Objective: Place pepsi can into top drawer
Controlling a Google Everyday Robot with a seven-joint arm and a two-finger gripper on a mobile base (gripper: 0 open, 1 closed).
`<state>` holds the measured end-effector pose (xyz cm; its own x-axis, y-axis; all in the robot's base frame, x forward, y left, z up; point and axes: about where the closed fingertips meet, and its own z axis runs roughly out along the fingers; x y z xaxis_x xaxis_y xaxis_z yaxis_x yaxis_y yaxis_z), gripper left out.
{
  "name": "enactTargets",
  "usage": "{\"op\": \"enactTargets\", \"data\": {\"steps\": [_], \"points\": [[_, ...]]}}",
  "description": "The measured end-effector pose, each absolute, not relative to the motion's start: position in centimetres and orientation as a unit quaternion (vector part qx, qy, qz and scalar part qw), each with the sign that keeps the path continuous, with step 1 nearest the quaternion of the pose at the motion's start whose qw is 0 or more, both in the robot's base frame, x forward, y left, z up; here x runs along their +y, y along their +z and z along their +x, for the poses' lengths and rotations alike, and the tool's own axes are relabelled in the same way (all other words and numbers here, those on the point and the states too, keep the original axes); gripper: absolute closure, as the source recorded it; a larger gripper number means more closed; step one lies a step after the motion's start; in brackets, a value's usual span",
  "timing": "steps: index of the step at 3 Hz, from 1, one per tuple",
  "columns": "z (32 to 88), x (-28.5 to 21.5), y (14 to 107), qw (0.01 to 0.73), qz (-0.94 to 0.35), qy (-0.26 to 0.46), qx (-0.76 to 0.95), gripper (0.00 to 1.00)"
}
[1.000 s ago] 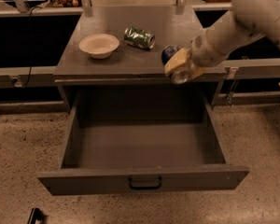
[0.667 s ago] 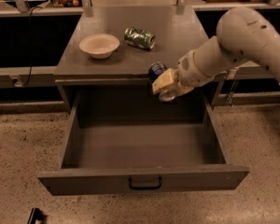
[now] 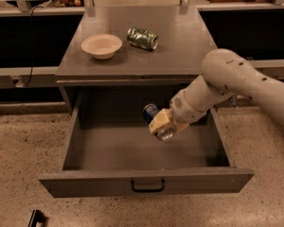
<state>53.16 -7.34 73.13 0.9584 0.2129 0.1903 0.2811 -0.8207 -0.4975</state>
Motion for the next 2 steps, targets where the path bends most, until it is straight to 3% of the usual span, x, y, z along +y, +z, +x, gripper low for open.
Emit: {"op": "enactTargets", "data": {"steps": [2], "points": [[53.3, -8.1, 66.2, 0.245, -0.961, -0.057, -0.115, 0.34]]}}
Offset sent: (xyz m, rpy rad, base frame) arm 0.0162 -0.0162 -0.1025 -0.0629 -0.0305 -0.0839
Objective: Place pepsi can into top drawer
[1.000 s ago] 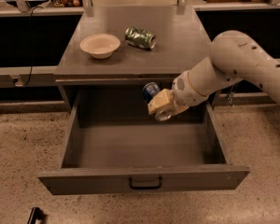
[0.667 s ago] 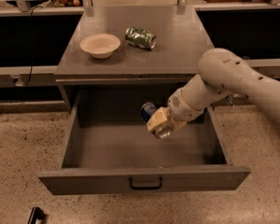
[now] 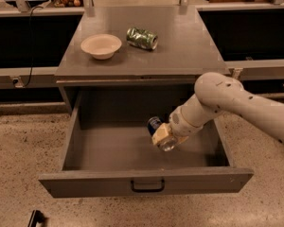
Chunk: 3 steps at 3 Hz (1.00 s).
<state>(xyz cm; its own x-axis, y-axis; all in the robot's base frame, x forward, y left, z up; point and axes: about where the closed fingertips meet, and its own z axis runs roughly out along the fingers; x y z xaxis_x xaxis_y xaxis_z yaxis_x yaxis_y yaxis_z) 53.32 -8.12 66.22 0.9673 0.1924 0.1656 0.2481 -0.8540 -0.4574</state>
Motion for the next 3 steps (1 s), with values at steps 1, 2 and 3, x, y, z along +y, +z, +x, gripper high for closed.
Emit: {"op": "enactTargets", "data": {"steps": [1, 2, 3], "points": [[54.9, -7.9, 64.9, 0.247, -0.96, -0.086, -0.098, 0.11], [56.1, -7.5, 64.6, 0.279, -0.954, -0.086, -0.062, 0.0], [57.3, -7.5, 65.6, 0.311, -0.948, -0.068, -0.013, 0.0]]}}
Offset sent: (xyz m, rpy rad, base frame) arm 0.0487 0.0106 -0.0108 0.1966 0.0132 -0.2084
